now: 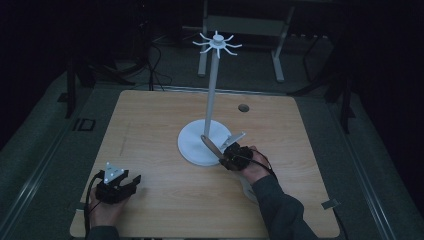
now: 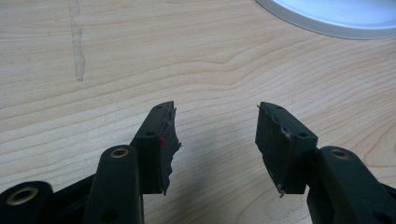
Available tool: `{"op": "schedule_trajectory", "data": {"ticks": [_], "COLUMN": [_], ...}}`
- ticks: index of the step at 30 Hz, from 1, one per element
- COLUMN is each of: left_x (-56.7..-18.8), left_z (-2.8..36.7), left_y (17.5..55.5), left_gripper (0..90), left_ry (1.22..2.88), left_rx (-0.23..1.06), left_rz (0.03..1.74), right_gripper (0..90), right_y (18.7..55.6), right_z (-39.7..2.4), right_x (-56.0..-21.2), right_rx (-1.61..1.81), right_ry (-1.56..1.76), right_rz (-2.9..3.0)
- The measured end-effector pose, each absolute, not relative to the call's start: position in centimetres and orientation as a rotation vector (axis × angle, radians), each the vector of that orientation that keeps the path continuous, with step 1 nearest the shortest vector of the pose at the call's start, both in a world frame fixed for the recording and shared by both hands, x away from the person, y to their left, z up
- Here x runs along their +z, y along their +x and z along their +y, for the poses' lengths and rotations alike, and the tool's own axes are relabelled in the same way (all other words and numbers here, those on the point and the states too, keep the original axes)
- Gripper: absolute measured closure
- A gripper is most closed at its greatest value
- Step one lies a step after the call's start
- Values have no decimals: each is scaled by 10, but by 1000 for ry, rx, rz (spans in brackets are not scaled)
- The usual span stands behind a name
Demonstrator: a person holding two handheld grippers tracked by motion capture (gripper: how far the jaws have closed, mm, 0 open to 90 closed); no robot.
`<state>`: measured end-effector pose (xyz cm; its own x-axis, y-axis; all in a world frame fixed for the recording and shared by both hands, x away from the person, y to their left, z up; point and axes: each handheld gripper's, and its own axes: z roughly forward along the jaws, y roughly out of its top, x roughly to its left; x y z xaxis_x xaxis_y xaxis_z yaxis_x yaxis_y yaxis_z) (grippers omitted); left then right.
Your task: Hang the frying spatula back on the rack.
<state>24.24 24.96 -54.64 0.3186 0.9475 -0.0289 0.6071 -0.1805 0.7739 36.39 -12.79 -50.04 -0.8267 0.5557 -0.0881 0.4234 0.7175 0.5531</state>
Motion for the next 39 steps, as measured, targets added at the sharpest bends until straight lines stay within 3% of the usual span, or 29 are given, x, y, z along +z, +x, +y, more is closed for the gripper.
{"op": "schedule_trajectory", "data": {"ticks": [39], "left_x": [-546], "left_z": [250], "left_y": [242], "left_gripper": [480], "left_ry": [1874], "left_rx": [624], "left_rz": [1379], "right_gripper": [746], "right_y": [355], "right_z": [-155], "right_x": [-439], "right_rx": [1145], "right_ry": [803], "right_rz": [2341]}}
